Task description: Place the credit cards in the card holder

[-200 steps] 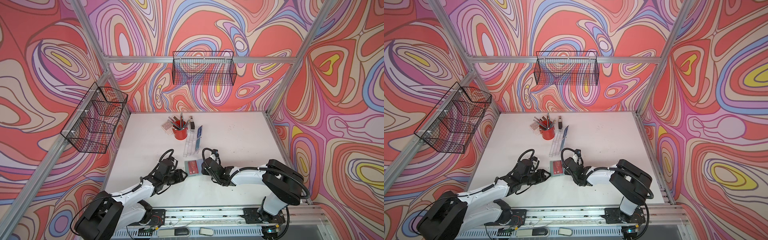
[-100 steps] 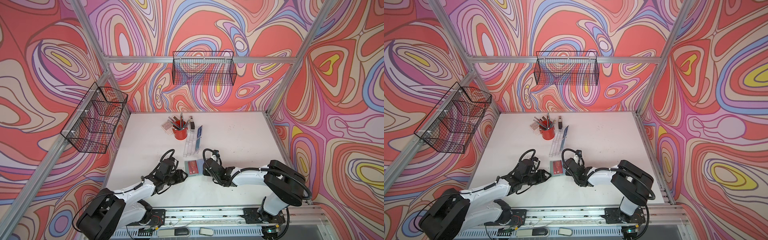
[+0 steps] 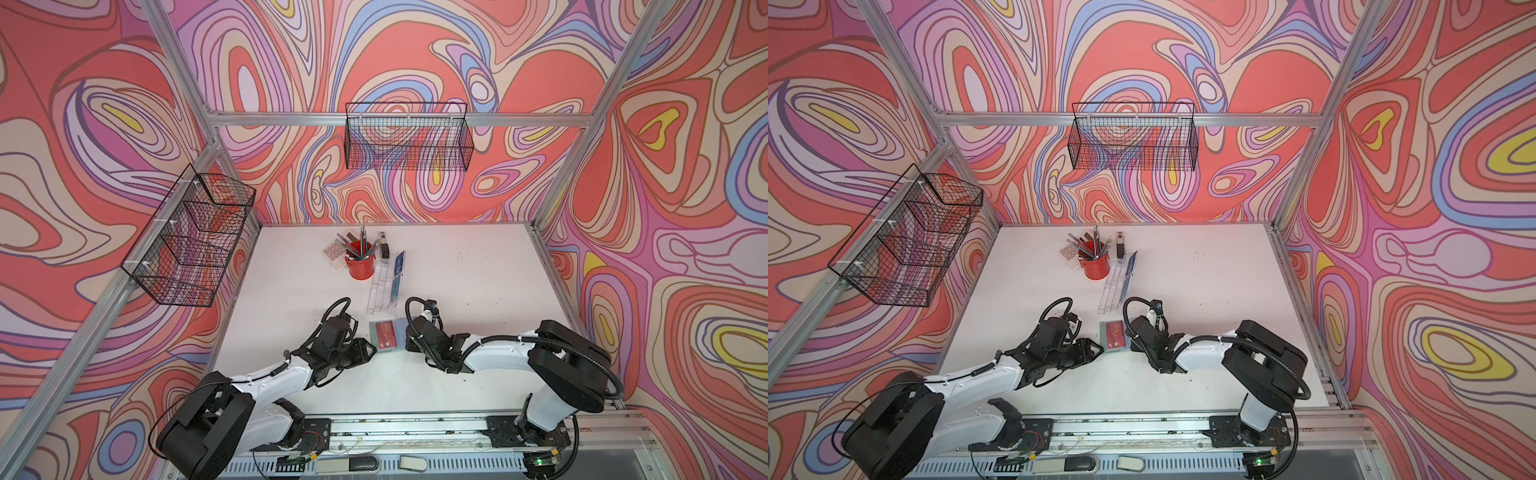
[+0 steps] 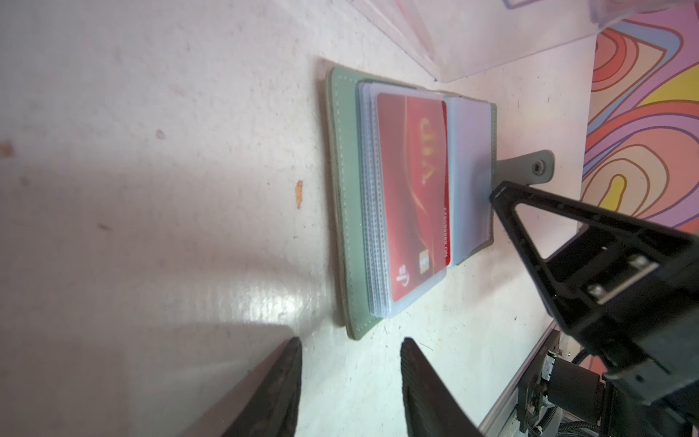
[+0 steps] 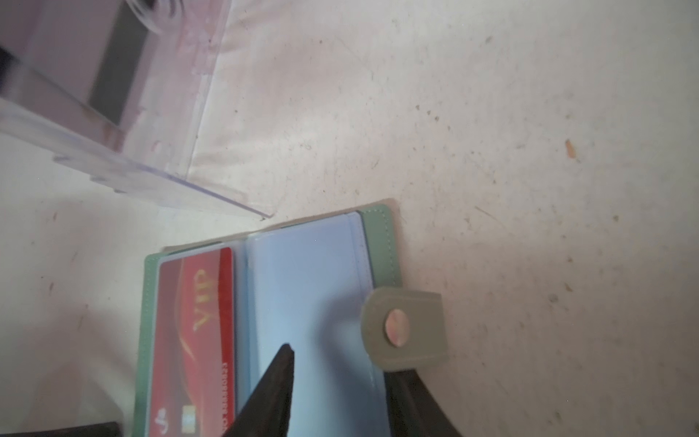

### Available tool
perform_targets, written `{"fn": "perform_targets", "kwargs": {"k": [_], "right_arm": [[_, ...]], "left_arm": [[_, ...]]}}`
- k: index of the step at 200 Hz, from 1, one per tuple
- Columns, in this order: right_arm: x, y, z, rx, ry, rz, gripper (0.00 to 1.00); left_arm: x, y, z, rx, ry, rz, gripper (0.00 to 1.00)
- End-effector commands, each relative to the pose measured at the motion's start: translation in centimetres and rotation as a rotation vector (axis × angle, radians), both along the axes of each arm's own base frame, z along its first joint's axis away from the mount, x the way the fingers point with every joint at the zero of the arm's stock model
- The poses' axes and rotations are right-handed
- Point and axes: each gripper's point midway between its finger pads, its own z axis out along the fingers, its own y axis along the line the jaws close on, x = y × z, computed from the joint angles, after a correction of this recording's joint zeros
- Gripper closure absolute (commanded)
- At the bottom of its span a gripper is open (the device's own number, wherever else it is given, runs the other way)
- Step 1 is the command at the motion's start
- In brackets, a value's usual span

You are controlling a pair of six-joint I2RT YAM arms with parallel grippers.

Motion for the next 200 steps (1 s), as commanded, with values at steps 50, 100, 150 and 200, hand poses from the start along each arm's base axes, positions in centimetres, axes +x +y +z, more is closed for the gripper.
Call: {"fn": "perform_targets", "kwargs": {"k": [50,100,150,200], "right_arm": [[0.3,0.8,-0.1,0.005,0.008,0.017,0.61],[0.2,0.5,2.3,0.010,-0.036,0.007,0.60],[0.3,1.4,0.7,0.003,-0.009,0.027,0.61],[0.3,2.0,-0.2,-0.006,0.011,0.042,0.62]], "left_arm": [[0.5,-0.4,0.4,0.001,-0.019,-0.005,0.55],[0.7,0.0,0.2,0.036,-0.023,0.001,0.54],[0.8,-0.3,0.1,0.030,-0.015,-0.008,0.55],[0.9,-0.4,0.0,0.028,-0.011,-0.010,0.55]]}}
